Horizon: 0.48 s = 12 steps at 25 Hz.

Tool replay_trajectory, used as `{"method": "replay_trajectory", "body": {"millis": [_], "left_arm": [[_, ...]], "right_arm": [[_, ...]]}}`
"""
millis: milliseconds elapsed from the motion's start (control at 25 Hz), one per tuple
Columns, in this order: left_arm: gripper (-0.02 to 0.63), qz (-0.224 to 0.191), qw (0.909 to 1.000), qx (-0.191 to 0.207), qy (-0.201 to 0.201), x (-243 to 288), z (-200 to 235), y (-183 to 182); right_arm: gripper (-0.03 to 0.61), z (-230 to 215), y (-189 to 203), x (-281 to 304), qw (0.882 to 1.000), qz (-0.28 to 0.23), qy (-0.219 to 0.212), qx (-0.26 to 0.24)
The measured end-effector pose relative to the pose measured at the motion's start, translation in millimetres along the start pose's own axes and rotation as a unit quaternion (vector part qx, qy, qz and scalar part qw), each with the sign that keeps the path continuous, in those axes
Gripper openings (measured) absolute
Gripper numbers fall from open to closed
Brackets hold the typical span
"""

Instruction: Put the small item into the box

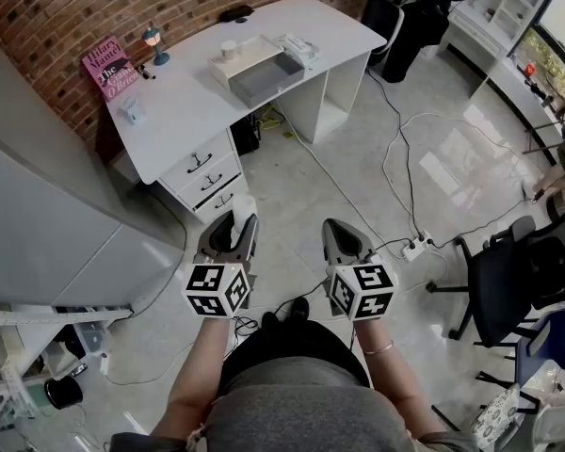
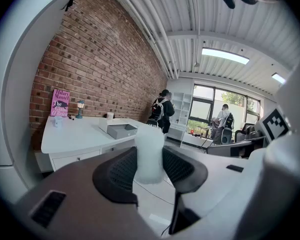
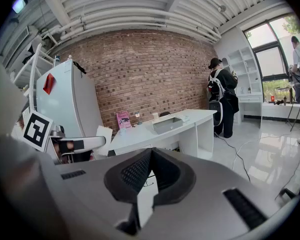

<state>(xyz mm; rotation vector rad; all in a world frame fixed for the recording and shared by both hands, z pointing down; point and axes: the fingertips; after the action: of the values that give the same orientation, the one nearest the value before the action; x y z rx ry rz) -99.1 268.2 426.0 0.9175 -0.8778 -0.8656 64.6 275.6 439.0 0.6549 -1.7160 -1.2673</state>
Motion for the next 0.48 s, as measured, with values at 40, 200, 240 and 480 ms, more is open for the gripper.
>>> {"method": "replay_trajectory", "body": {"millis": [40,200,240,480], "left_arm": [[0.169,0.002,1.0,0.001,-0.003,2.7,0.2,-0.4],[0.168,0.003,0.9999,0.004,-0.011,12.6,-1.1,-4.1],[0.169,0.001,0.9999,0.006,-0.013,15.1,-2.1,-6.3],[0.169,-0.006,0.9991,0.037,-0.021,26.7,-11.2,-15.2]], "right_arm": [[0.003,-3.1,-1.8,0.7,1.0,-0.001,0.001,0.0],[0.003,-12.7,-8.0,3.7,1.0,-0.008,-0.007,0.0],[0.004,-14.5,-9.6,5.0,1.0,-0.009,-0.011,-0.001],[0.005,-25.5,-16.6,12.7,1.0,-0.013,-0.022,-0.005]]}}
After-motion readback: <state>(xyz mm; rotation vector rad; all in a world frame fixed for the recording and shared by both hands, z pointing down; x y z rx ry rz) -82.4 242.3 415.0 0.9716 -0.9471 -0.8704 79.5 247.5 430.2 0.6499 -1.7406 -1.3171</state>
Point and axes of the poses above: the fingertips, and each gripper's own axes: x forward along the fingers, z to its left, y out of its underside, and after that the axes turned 8 degrees about -x, right-handed
